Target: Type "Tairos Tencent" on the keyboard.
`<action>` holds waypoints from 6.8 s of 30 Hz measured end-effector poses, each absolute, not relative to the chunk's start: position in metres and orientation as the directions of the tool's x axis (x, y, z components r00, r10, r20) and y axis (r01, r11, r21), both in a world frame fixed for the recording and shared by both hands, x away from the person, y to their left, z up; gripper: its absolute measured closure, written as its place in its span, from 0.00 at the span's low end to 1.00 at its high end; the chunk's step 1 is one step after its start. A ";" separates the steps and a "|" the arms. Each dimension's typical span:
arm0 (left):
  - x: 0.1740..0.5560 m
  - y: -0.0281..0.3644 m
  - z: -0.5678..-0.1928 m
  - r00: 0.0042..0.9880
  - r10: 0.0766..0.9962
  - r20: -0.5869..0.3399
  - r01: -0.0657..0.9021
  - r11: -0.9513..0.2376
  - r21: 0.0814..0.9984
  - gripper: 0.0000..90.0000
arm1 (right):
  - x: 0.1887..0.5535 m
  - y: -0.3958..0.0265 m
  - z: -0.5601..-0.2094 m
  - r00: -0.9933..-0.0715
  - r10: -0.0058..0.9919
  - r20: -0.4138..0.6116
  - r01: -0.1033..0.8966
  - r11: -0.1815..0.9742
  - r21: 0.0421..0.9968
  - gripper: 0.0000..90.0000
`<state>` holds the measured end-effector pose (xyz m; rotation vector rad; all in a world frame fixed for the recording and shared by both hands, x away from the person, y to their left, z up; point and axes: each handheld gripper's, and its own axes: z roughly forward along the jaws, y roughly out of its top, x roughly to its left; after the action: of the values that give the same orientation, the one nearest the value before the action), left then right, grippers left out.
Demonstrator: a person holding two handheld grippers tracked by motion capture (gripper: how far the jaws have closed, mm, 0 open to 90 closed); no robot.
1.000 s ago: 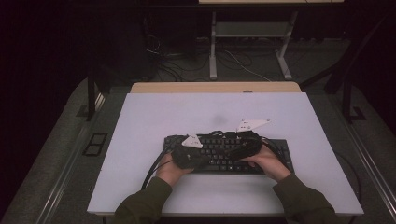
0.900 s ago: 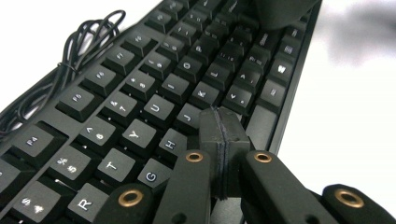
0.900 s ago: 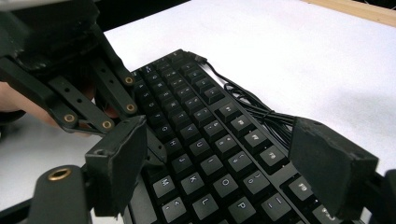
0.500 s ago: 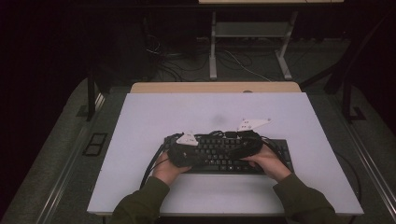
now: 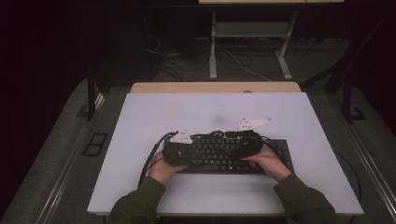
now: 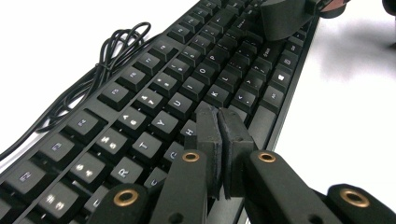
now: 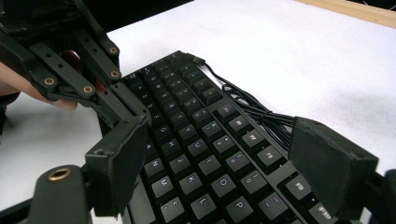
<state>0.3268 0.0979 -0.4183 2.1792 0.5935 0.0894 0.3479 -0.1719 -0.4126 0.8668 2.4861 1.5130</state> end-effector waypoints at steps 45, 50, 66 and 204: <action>0.323 0.124 -0.433 0.864 0.487 -0.129 0.417 -0.548 0.725 0.99 | 0.348 -0.171 -0.413 -0.834 0.516 0.196 0.412 0.346 0.843 0.21; 0.323 0.123 -0.435 0.862 0.490 -0.130 0.422 -0.551 0.720 0.99 | 0.348 -0.171 -0.413 -0.833 0.517 0.197 0.413 0.344 0.843 0.21; 0.322 0.128 -0.423 0.858 0.498 -0.130 0.414 -0.517 0.749 0.99 | 0.348 -0.171 -0.414 -0.835 0.515 0.192 0.408 0.348 0.844 0.21; 0.332 0.079 -0.429 0.896 0.415 -0.160 0.383 -0.537 0.752 0.99 | 0.349 -0.170 -0.414 -0.832 0.518 0.201 0.416 0.343 0.842 0.21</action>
<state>0.3323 0.0790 -0.4295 2.1924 0.5691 0.0477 0.3487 -0.1700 -0.4143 0.8690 2.4890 1.5133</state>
